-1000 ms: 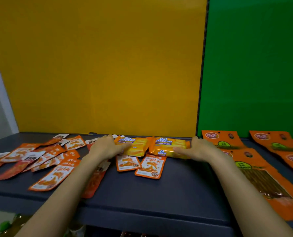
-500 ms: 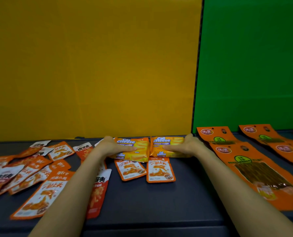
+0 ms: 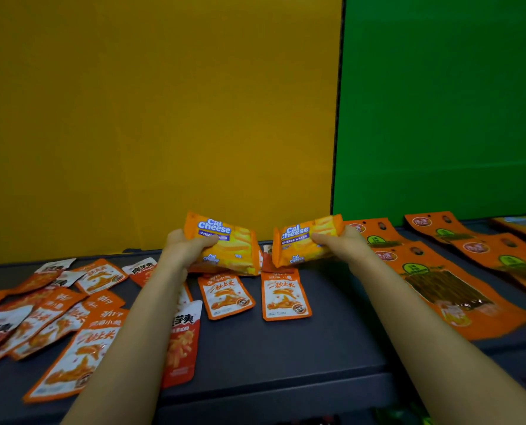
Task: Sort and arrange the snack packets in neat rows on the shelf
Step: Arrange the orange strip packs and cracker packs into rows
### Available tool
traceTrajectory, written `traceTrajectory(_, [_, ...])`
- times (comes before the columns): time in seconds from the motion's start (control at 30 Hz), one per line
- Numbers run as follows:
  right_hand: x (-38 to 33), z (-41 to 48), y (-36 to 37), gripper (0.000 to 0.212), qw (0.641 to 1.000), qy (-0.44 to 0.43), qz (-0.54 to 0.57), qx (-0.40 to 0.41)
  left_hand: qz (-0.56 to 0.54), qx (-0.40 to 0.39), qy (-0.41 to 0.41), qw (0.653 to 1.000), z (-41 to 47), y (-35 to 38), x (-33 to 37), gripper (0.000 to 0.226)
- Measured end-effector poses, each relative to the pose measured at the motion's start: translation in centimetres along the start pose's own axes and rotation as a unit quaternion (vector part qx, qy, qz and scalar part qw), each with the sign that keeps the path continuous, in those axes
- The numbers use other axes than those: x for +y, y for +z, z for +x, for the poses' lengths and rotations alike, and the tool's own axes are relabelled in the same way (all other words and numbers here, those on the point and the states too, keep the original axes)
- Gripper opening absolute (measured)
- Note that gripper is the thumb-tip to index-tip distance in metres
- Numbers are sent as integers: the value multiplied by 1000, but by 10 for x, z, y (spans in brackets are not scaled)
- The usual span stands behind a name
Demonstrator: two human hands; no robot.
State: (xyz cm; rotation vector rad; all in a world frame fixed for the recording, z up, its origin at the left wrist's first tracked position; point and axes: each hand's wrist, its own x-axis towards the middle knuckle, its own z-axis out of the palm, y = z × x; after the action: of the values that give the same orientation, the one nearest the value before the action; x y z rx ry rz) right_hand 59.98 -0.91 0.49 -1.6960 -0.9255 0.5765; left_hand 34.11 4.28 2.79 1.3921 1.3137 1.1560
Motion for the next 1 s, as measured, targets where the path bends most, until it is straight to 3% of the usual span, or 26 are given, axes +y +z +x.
traceTrajectory(0.1, [-5, -11, -20, 28, 998, -16, 57, 33, -66, 10, 28, 997, -8, -1, 10, 12])
traceTrajectory(0.23, [-12, -38, -62, 34, 992, -26, 112, 58, -120, -14, 68, 990, -25, 9, 25, 35])
traceTrajectory(0.33, [-8, -62, -98, 13, 985, -41, 153, 68, -140, -67, 75, 985, -44, 28, 35, 19])
traceTrajectory(0.43, [1, -84, -137, 10, 980, -43, 174, 82, -159, -123, 46, 978, -64, 54, 43, 13])
traceTrajectory(0.5, [11, -97, -169, 26, 976, -39, 194, 93, -159, -156, 31, 974, -80, 78, 48, 25])
traceTrajectory(0.6, [29, -115, -221, 27, 971, -35, 197, 130, -151, -206, 33, 966, -103, 121, 52, 31])
traceTrajectory(0.83, [90, -156, -347, 18, 964, -15, 180, 194, -156, -303, 15, 940, -176, 242, 63, 14])
traceTrajectory(1.0, [129, -175, -446, 30, 958, 8, 162, 236, -176, -339, 4, 924, -239, 334, 71, 11])
